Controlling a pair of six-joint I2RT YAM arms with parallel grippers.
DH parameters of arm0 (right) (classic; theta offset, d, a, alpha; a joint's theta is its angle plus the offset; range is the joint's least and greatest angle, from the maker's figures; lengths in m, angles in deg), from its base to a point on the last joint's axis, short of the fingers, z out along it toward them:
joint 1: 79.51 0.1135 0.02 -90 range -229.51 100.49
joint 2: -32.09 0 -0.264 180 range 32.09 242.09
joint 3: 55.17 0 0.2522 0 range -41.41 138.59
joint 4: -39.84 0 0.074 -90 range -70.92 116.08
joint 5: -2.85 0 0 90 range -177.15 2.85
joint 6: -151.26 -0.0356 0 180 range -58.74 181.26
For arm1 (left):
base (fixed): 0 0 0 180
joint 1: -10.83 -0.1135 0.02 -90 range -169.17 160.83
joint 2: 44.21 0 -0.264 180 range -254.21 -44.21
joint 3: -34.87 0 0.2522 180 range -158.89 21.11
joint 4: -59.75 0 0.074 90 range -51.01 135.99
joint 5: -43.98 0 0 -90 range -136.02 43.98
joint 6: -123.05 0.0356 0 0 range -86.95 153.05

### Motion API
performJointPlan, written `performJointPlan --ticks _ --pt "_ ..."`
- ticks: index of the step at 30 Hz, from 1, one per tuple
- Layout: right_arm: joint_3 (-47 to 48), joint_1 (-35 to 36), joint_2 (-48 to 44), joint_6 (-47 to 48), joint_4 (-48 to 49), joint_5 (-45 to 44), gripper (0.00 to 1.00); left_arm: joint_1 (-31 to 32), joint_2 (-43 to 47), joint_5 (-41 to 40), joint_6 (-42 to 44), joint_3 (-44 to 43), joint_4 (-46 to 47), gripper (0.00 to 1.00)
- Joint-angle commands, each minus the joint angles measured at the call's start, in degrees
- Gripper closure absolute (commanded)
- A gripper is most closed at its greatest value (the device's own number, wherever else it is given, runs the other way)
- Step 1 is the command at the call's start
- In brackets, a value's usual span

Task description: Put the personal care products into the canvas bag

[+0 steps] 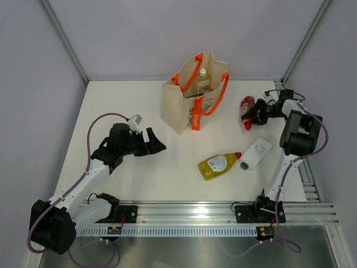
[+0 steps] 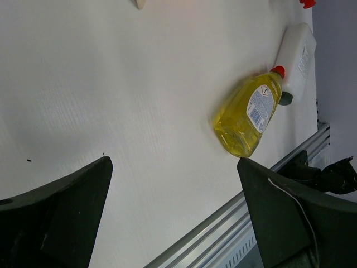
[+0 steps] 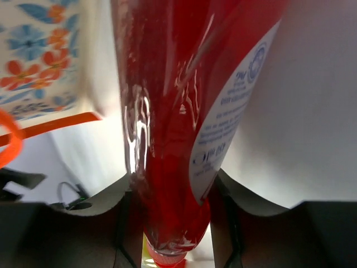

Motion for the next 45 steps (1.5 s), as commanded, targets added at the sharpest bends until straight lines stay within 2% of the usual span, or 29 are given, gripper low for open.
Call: performJointPlan --ticks 1,2,7,12,14,18,23,25,29,37,39,40,41,43,45 --pt "-4.64 1.02 -12.07 -10.21 15.75 17.43 1.0 0.26 1.77 1.16 1.08 -3.58 1.87 0.01" --pt "-5.96 1.1 -15.74 -12.06 20.64 19.18 1.0 0.26 1.95 0.99 1.34 -4.1 1.35 0.01" --pt "-8.08 1.19 -26.56 -18.4 27.19 20.96 1.0 0.26 2.21 0.29 2.31 -5.16 0.72 0.01" --pt "-8.44 2.33 -32.12 -27.7 37.55 21.84 1.0 0.26 1.69 0.02 1.96 -5.34 1.25 0.01" --pt "-6.34 4.87 -32.56 -29.65 39.58 21.93 1.0 0.26 1.51 0.02 1.96 -5.52 1.43 0.01" --pt "-3.52 10.85 -31.52 -41.4 50.64 21.23 1.0 0.26 0.55 0.46 2.4 -6.74 0.99 0.01" --pt "5.88 18.67 -23.26 -49.95 55.49 17.62 1.0 0.26 0.72 -0.15 2.4 -7.71 0.2 0.01" --pt "8.08 20.17 -19.04 -55.3 59.07 16.14 1.0 0.26 1.59 -0.33 2.14 -7.37 0.11 0.01" --pt "16.5 22.63 -12.18 -60.76 58.93 14.46 1.0 0.26 3.27 -0.95 0.82 -5.87 0.11 0.01" --pt "25.75 23.34 -8.04 -47.86 44.35 10.68 1.0 0.26 6.17 -2.18 -0.33 -3.93 -0.68 0.01" --pt "27.94 23.69 -7.26 -41.9 41.45 10.33 1.0 0.26 6.0 -2.35 -0.41 -3.93 -0.51 0.01" --pt "29.52 24.3 -6.38 -38.83 33.78 9.45 0.94 0.26 5.82 -2.35 -0.41 -3.93 -0.33 0.01" --pt "33.19 24.57 -5.76 -32.97 30.04 8.84 0.8 0.26 5.56 -2.09 -0.24 -4.11 -0.16 0.01" --pt "35.5 25.1 -4.97 -27.92 23.89 6.13 0.61 0.34 4.07 -1.74 0.55 -5.42 -0.33 0.01" --pt "36.47 25.01 -5.49 -22.47 20.89 5.15 0.51 1.04 2.14 -1.56 1.52 -7.87 -1.29 0.01"
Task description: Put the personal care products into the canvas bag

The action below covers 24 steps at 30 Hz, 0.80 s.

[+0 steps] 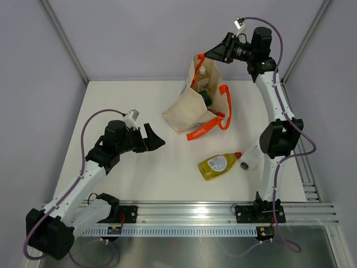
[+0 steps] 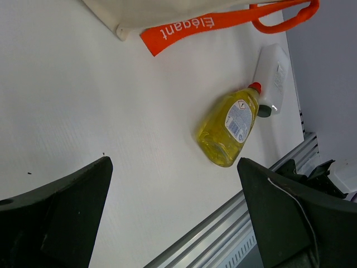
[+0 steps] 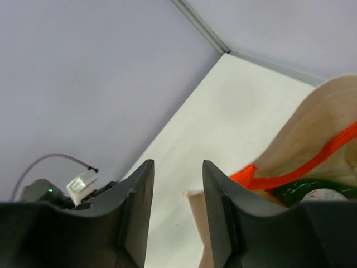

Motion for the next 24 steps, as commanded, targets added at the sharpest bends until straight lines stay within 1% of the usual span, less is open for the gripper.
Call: performJointPlan --ticks 1,2,3,4,5,6,7,9,10,11,12,13,14,15,16,17,18,19,20,23,24 --pt "4.69 0.9 -0.47 16.74 -11.65 -4.15 0.48 1.46 -2.98 -0.99 3.09 -4.63 0.63 0.01" --pt "5.23 0.9 -1.6 19.31 -13.06 -4.41 0.4 2.07 -3.78 -1.43 3.97 -5.86 -0.42 0.01" --pt "6.71 0.9 -2.05 22.38 -16.64 -4.07 0.37 3.65 -5.52 -1.78 5.9 -8.04 -0.87 0.01" --pt "7.51 0.82 -2.66 29.63 -19.28 -3.2 0.33 4.45 -6.5 -2.48 6.96 -9.11 -1.65 0.01" --pt "7.95 0.73 -3.8 33.36 -22.09 -2.14 0.31 5.32 -7.55 -2.75 7.84 -10.16 -1.92 0.01" --pt "8.05 0.73 -4.42 37.57 -28.65 -1.0 0.29 6.81 -8.69 -2.93 8.54 -11.13 -2.19 0.01" --pt "7.7 0.64 -5.21 44.92 -32.11 -1.25 0.29 7.35 -10.79 -3.1 9.6 -12.53 -2.36 0.01" --pt "4.73 0.46 -8.28 50.42 -39.66 -2.83 0.29 8.93 -12.48 -3.02 10.04 -13.07 -1.75 0.01" --pt "-0.25 0.12 -9.68 54.71 -41.27 -2.75 0.29 9.63 -13.7 -3.1 10.39 -13.34 -1.05 0.01" --pt "-3.35 -0.32 -13.09 56.23 -42.07 -2.4 0.3 10.51 -14.41 -2.84 11.01 -13.34 0.52 0.01" --pt "-10.6 -1.89 -14.95 57.47 -41.99 -0.66 0.3 12.95 -15.03 -3.1 12.84 -13.69 1.15 0.01" --pt "-14.33 -3.04 -16.97 60.7 -41.9 0.75 0.3 14.55 -16.69 -4.58 14.08 -14.21 1.33 0.01" --pt "-17.58 -4.18 -20.99 62.82 -41.9 3.81 0.29 17.87 -17.92 -5.03 15.66 -16.05 1.33 0.01" --pt "-20.84 -6.02 -22.78 65.36 -42.68 5.15 0.29 19.64 -19.15 -5.47 17.32 -17.28 1.07 0.01" --pt "-26.18 -8.3 -24.45 71.31 -43.73 6.21 0.28 21.14 -20.64 -5.91 20.73 -18.69 0.72 0.01" --pt "-30.58 -10.41 -27.51 77.54 -46.44 7.61 0.28 23.85 -24.31 -5.83 23.9 -21.75 -0.33 0.01" --pt "-32.63 -11.39 -28.76 77.61 -47.6 7.88 0.28 25.1 -26.35 -5.57 23.93 -23.52 -0.78 0.01" --pt "-34.82 -12.36 -30.08 80.13 -47.87 7.8 0.28 26.33 -28.55 -5.04 26.72 -25.19 -1.3 0.01" --pt "-36.76 -13.15 -32.7 80.33 -47.53 6.76 0.26 28.51 -33.09 -4.95 28.14 -28.69 -2.27 0.01" --pt "-43.53 -15.44 -36.66 80.68 -47.43 4.65 0.23 32.04 -40.06 -4.43 32.27 -33.89 -3.76 0.01" --pt "-46.24 -15.71 -37.55 80.68 -47.17 4.29 0.22 32.75 -45.04 -4.16 33.07 -37.73 -4.29 0.01"
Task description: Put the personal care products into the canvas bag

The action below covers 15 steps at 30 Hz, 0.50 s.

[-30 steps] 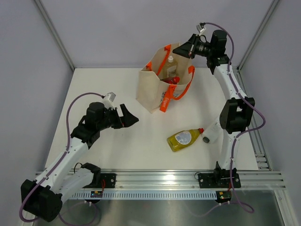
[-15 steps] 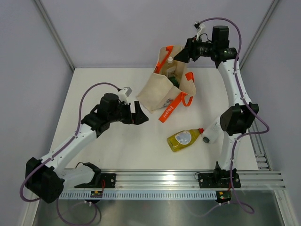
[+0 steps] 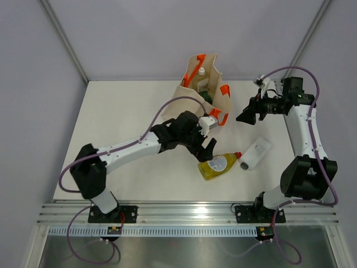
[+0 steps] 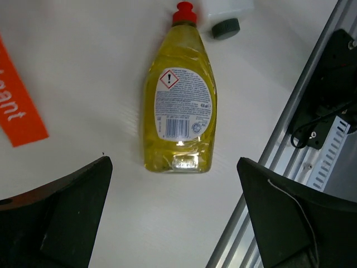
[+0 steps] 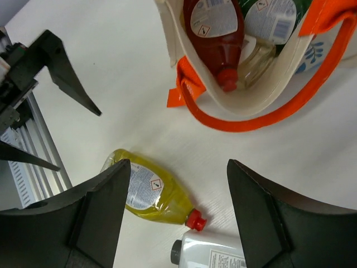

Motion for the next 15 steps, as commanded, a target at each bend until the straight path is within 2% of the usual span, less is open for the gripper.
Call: performJointPlan --ticks 1,7,12,15 --pt "-5.65 -0.3 -5.64 5.93 -1.19 0.29 0.21 2.55 -9.17 -0.18 7.5 -8.23 -1.91 0.01" --pt "-13.92 -2.14 -13.29 1.62 3.03 -0.86 0.2 5.01 -28.07 -2.29 7.16 -24.41 -9.73 0.01" --pt "-16.3 -3.46 -15.23 0.92 3.12 -0.51 0.2 6.24 -33.18 -1.76 6.1 -27.33 -11.59 0.01" --pt "-16.74 -4.08 -15.15 -0.22 3.65 0.45 0.19 8.08 -35.73 -5.08 6.71 -28.2 -13.95 0.01"
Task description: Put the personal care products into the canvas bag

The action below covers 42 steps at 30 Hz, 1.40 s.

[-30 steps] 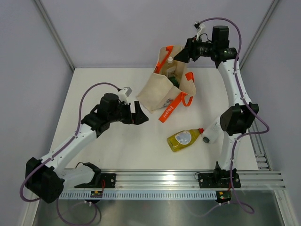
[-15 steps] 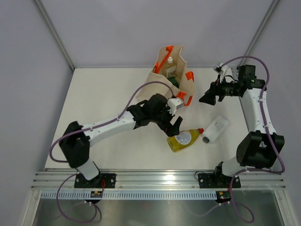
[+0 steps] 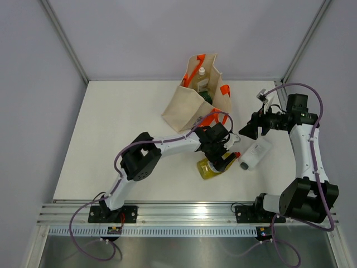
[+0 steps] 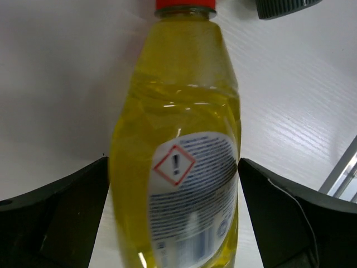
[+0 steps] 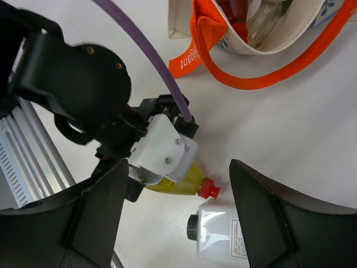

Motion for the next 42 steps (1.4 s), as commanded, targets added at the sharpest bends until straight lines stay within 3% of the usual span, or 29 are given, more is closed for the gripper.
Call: performJointPlan --ticks 1,5,8,12,13,15,16,20,26,29,34,38,42 --pt "-0.31 -0.65 -0.9 -1.86 1.49 3.36 0.19 2.53 -2.53 -5.64 1.49 -3.11 -5.5 0.01" --pt "0.13 -0.91 0.34 -4.14 3.06 5.21 0.19 5.44 -7.45 -16.0 -0.09 -3.91 -9.9 0.03" --pt "0.4 -1.0 0.87 -4.94 3.77 5.91 0.2 5.97 -7.9 -20.68 -2.72 -1.2 -9.73 0.15" --pt "0.05 -1.09 1.04 -5.46 4.39 5.83 0.2 5.97 -5.89 -26.2 -5.27 3.19 -7.54 0.6" --pt "-0.04 -1.09 1.04 -5.73 4.82 5.83 0.2 5.97 -5.27 -27.1 -5.89 4.0 -7.27 0.85" --pt "-0.39 -1.09 0.96 -6.52 5.35 5.92 0.2 5.97 -3.17 -28.51 -6.68 5.75 -6.92 0.98" --pt "-0.48 -1.09 0.95 -6.78 5.62 6.0 0.2 5.88 -2.37 -28.25 -6.86 6.11 -7.01 1.0" --pt "-1.01 -1.09 0.69 -7.84 6.32 5.92 0.21 4.57 3.86 -17.9 -7.56 9.09 -5.61 1.0" --pt "-3.37 -1.09 0.43 -9.68 7.64 6.27 0.21 -4.39 13.45 13.97 -15.8 21.83 7.9 1.0" --pt "-4.87 -1.09 0.43 -9.52 7.64 6.27 0.22 -8.79 14.6 21.47 -20.03 27.62 12.32 1.0" --pt "-4.96 -0.83 3.06 0.05 -2.78 6.01 0.24 -10.73 13.46 22.29 -19.09 28.97 10.58 1.0" --pt "-6.01 -0.83 3.5 3.59 -4.75 4.51 0.25 -10.3 12.49 20.01 -17.68 28.0 7.94 0.97" --pt "-6.28 -0.83 3.59 2.88 -3.96 4.6 0.25 -7.5 11.27 13.97 -14.17 24.93 1.1 0.67"
